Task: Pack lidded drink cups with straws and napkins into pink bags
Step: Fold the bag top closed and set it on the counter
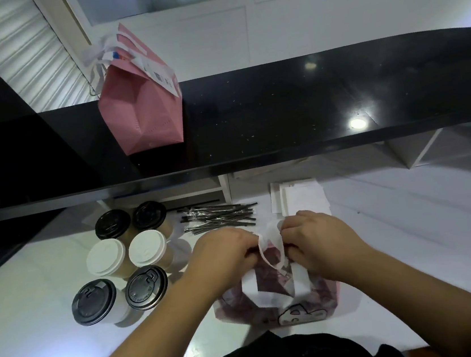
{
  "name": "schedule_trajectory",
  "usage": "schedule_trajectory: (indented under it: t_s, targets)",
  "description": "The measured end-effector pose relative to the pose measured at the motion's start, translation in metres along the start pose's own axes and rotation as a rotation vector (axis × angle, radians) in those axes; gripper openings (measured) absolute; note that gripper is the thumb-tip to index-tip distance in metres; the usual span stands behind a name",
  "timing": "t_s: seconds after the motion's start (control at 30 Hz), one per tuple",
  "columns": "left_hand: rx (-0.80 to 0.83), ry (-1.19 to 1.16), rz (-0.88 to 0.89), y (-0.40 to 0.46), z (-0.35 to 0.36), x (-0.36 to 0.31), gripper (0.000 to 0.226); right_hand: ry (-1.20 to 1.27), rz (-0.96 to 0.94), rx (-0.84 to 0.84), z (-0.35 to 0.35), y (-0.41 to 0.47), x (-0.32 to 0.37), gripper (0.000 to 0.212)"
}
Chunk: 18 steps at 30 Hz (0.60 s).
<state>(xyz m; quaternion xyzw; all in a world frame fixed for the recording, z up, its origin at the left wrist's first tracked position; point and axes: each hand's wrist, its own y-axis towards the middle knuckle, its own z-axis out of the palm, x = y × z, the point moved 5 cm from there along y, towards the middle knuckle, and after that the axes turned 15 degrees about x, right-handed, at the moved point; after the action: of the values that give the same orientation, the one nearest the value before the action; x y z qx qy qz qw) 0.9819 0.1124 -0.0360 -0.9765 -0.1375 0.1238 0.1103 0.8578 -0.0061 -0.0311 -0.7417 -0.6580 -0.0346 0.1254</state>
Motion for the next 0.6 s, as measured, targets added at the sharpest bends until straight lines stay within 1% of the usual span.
schedule_trajectory:
  t_s: [0.07,0.23,0.43,0.53,0.6]
  targets:
    - [-0.029,-0.019,-0.024,-0.001,0.002,0.003,0.019,0.040,0.022,0.014,0.002,-0.007,-0.009,0.018]
    - [-0.012,-0.043,-0.049,-0.003,0.007,0.013,0.024,0.149,0.070,0.042,-0.003,-0.031,-0.041,0.015]
    - [-0.050,-0.095,-0.065,-0.021,0.001,0.039,0.020,0.203,0.098,0.046,-0.004,-0.045,-0.053,0.019]
    - [-0.079,-0.201,-0.074,-0.038,-0.002,0.059,0.016,0.211,0.086,0.049,-0.006,-0.050,-0.052,0.019]
    - [-0.082,-0.267,-0.065,-0.046,-0.002,0.067,0.020,0.216,0.068,0.053,-0.008,-0.052,-0.051,0.019]
